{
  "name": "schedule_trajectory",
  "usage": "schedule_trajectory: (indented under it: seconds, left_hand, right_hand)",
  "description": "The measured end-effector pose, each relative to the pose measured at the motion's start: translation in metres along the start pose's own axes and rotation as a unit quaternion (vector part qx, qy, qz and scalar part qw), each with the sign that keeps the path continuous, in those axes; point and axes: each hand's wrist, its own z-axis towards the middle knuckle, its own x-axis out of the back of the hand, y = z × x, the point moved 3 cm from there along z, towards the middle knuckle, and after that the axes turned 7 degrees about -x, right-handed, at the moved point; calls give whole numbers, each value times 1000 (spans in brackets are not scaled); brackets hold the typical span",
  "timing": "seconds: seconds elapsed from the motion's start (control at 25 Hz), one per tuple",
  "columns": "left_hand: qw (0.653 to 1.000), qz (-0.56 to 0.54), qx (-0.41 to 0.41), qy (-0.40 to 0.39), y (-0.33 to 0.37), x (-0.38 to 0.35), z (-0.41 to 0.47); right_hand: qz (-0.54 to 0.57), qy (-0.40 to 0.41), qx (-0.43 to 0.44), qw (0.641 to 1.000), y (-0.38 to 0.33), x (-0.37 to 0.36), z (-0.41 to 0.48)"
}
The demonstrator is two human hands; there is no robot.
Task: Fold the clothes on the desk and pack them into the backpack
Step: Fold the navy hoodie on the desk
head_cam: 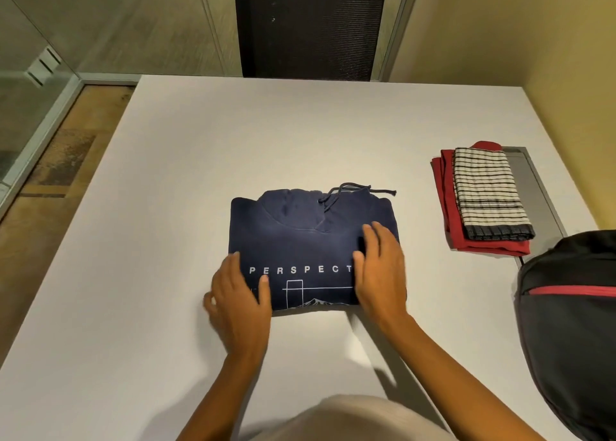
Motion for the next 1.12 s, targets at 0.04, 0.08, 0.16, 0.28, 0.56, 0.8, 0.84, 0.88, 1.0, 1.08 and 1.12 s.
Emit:
schedule_trajectory:
  seconds: [0.04, 0.08, 0.16, 0.28, 0.56, 0.8, 0.84, 0.88, 1.0, 1.08, 1.12]
  left_hand:
    - [998, 7, -60, -23, 12, -7, 3]
    - [992, 23, -109, -54, 21, -16, 8]
    - [981, 64, -148, -104, 21, -36, 22]
    - [970, 112, -170, -136, 2, -55, 41]
    - [962, 130, -181, -159, 8, -55, 49]
    - [943, 25, -273, -190, 71, -61, 31]
    - [935, 42, -292, -198, 77, -69, 30]
    - [930, 65, -299, -202, 80, -77, 31]
    - [926, 100, -292, -215, 83, -90, 40]
    - [925, 102, -295, -216, 83, -92, 42]
    - [925, 104, -296, -215, 82, -92, 42]
  right_hand:
    - [-69, -19, 94, 993, -9, -12, -3]
    - [-123, -48, 153, 979, -15, -24, -6]
    - [-180, -93, 183, 962, -15, -44, -6]
    - [-230, -120, 197, 945, -3, -59, 2]
    - [-196, -124, 199, 952, -1, -56, 12]
    - [-97, 8, 40, 994, 63, -2, 64]
    - [-130, 35, 2, 991, 81, 7, 80]
    - [-166, 54, -38, 984, 98, 15, 95]
    - [-259, 34, -141, 955, 139, 33, 135]
    - [-307, 1, -182, 934, 156, 36, 146]
    - [-328, -13, -193, 925, 159, 35, 148]
